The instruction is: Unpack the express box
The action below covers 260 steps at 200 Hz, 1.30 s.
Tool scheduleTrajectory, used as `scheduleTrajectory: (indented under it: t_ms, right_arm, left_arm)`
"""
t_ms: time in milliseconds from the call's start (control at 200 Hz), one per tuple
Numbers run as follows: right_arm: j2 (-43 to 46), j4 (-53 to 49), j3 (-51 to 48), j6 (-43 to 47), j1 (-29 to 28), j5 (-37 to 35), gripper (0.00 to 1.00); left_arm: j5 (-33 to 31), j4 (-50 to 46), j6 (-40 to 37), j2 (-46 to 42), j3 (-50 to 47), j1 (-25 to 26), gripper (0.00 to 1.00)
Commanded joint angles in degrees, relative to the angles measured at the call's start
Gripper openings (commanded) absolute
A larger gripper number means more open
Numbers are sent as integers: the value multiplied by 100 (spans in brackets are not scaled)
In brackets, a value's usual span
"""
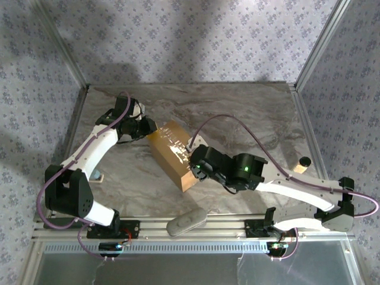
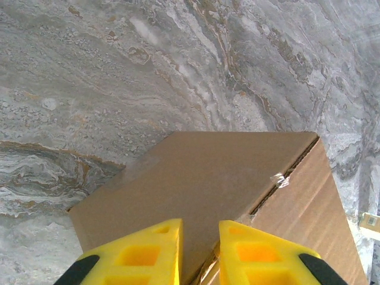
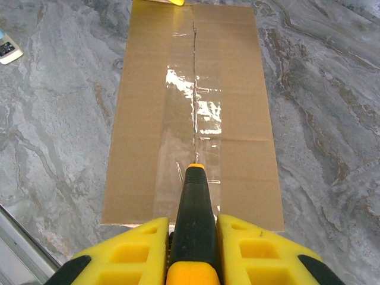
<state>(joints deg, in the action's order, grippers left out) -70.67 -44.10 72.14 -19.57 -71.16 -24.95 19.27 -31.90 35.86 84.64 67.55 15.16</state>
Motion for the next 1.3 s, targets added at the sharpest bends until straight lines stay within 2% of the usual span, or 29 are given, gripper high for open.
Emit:
scheduleTrajectory:
  t_ms: [0, 845, 1294]
  right_arm:
    - [253, -1123, -134, -276, -201, 155, 0]
    - [605, -1380, -332, -812, -682, -251, 0]
    - [744, -1492, -522, -1030, -776, -318, 0]
  left_arm:
    - [-1707, -467, 196, 434, -303, -180, 19]
    - [-2067, -478, 315, 470, -390, -180, 18]
    - [-2265, -349, 400, -13, -463, -175, 18]
